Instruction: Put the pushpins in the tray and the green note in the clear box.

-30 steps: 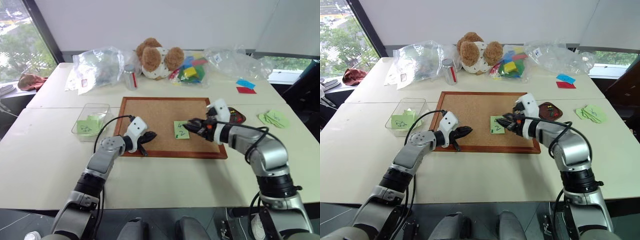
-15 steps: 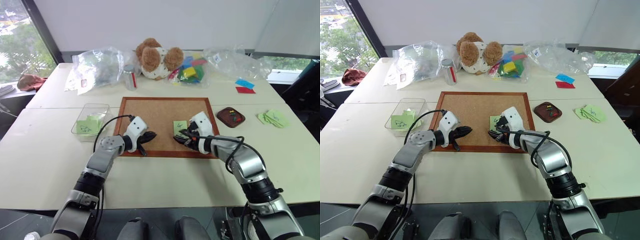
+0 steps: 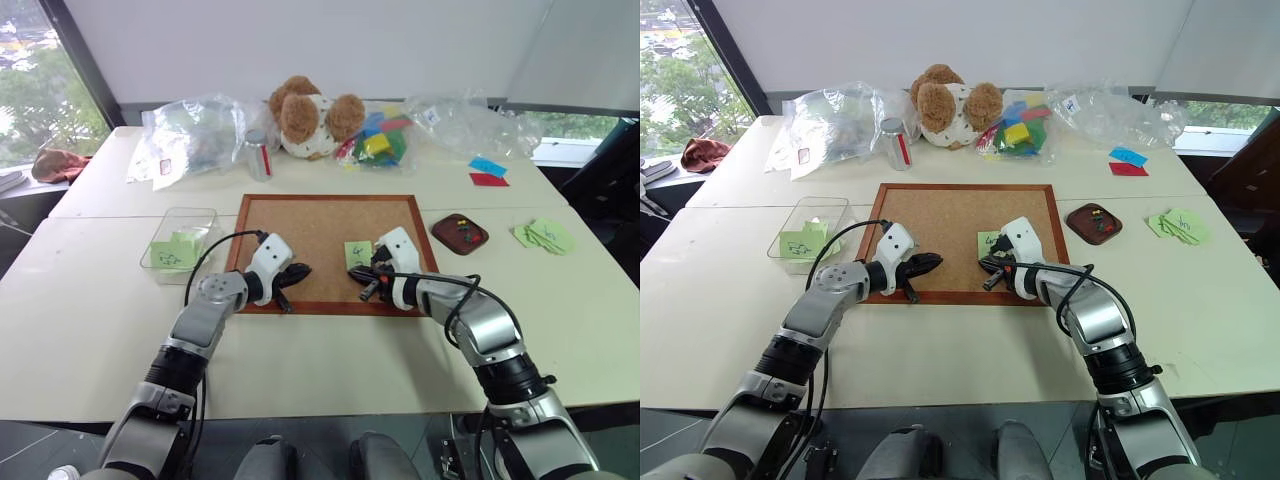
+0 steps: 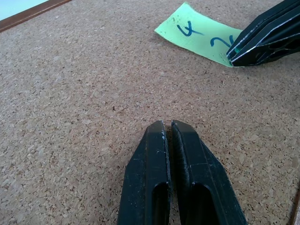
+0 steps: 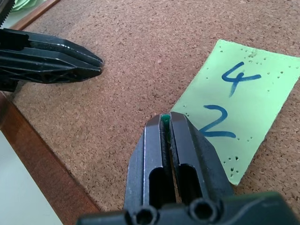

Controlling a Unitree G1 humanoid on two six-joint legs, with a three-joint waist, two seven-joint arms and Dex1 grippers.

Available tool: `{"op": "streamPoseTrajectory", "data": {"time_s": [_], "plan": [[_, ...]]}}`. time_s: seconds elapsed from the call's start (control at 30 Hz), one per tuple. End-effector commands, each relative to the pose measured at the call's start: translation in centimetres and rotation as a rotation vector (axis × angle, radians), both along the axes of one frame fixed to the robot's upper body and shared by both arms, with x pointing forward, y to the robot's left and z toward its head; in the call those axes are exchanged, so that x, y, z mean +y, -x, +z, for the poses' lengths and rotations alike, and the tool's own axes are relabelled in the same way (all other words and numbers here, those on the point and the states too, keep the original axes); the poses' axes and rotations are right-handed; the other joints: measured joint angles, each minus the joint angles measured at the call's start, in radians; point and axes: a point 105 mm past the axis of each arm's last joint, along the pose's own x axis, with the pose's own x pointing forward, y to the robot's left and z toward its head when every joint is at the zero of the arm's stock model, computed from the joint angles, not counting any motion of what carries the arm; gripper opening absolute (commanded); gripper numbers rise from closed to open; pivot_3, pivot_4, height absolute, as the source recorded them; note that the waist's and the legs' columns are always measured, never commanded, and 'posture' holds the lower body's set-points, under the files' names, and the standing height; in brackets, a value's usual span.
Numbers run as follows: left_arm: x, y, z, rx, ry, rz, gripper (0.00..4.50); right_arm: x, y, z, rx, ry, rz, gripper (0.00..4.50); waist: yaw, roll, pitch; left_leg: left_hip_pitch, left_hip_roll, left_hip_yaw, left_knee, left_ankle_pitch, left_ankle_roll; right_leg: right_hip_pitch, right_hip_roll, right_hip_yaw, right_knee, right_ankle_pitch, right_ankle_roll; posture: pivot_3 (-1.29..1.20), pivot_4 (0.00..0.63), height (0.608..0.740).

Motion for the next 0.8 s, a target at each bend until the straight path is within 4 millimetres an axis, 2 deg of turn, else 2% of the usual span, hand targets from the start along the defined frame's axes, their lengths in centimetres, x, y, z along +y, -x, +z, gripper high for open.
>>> {"op": "streamPoseTrajectory", "data": {"time_s": [0.03, 0.27, 0.4, 0.43, 0.53, 0.63, 0.73, 0.77, 0.8], "plan": [[0.5, 1.2, -3.6, 0.121, -0.074, 0.007, 0.25, 0.3, 0.0, 4.3, -0.113, -0.051, 0.028, 0.03, 0.0, 0.0, 0.0, 0.0, 0.0, 0.0, 0.0, 0.0, 0.0, 0.0, 0.0, 0.0, 0.0, 0.0, 0.0, 0.0, 0.15, 0.74], [0.2, 1.6, -4.2, 0.141, -0.079, -0.006, 0.25, -0.2, 0.7, 8.5, -0.198, -0.058, 0.036, 0.03, 0.001, 0.0, 0.0, 0.0, 0.0, 0.0, 0.0, 0.0, 0.0, 0.0, 0.0, 0.0, 0.0, 0.0, 0.0, 0.0, 0.15, 0.74], [0.2, 1.5, -4.2, 0.144, -0.072, -0.007, 0.25, -0.4, 1.3, 9.6, -0.223, -0.036, 0.05, 0.03, 0.001, 0.0, 0.0, 0.0, 0.0, 0.0, -0.001, -0.001, 0.001, 0.0, 0.0, 0.0, -0.001, 0.0, 0.0, 0.0, 0.15, 0.74], [0.1, 1.4, -4.0, 0.143, -0.062, -0.006, 0.25, -0.4, 1.4, 9.8, -0.226, -0.03, 0.057, 0.03, 0.001, 0.0, 0.0, 0.0, 0.0, 0.0, -0.001, -0.001, 0.001, 0.0, 0.0, 0.0, -0.001, 0.0, 0.0, 0.0, 0.15, 0.74], [-0.2, 0.8, -1.7, 0.142, 0.039, 0.003, 0.25, -0.4, 2.1, 10.0, -0.236, 0.003, 0.089, 0.03, 0.002, 0.0, 0.0, 0.0, 0.0, 0.0, 0.0, -0.001, 0.001, 0.0, 0.0, 0.0, -0.001, 0.0, 0.0, 0.0, 0.15, 0.74], [-0.4, 0.1, 1.7, 0.145, 0.191, 0.013, 1.08, -0.4, 2.8, 10.0, -0.236, 0.037, 0.123, 0.0, 0.004, 0.0, 0.0, -0.001, 0.0, 0.0, 0.0, -0.001, 0.002, 0.0, 0.0, 0.0, -0.001, 0.0, 0.0, 0.0, 0.15, 0.74], [-0.6, -0.3, 5.4, 0.181, 0.378, 0.009, 2.66, -0.5, 3.5, 9.7, -0.235, 0.072, 0.157, 0.0, 0.002, -0.001, 0.001, -0.003, 0.0, -0.001, 0.0, -0.001, 0.002, -0.002, 0.0, 0.0, -0.001, 0.0, 0.0, 0.0, 0.15, 0.74], [-0.7, -0.4, 6.7, 0.196, 0.443, 0.004, 3.01, -0.4, 3.7, 9.7, -0.237, 0.084, 0.17, 0.0, 0.002, -0.001, 0.001, -0.004, 0.0, -0.001, 0.0, -0.001, 0.002, -0.003, 0.0, 0.0, -0.001, 0.0, 0.0, 0.0, 0.15, 0.74], [-0.7, -0.4, 7.7, 0.216, 0.506, -0.001, 3.62, -0.4, 3.9, 9.8, -0.241, 0.094, 0.18, 0.0, 0.002, -0.002, 0.001, -0.005, 0.0, -0.001, 0.0, -0.001, 0.001, -0.004, 0.0, 0.0, -0.001, 0.0, 0.0, 0.0, 0.15, 0.74]]}}
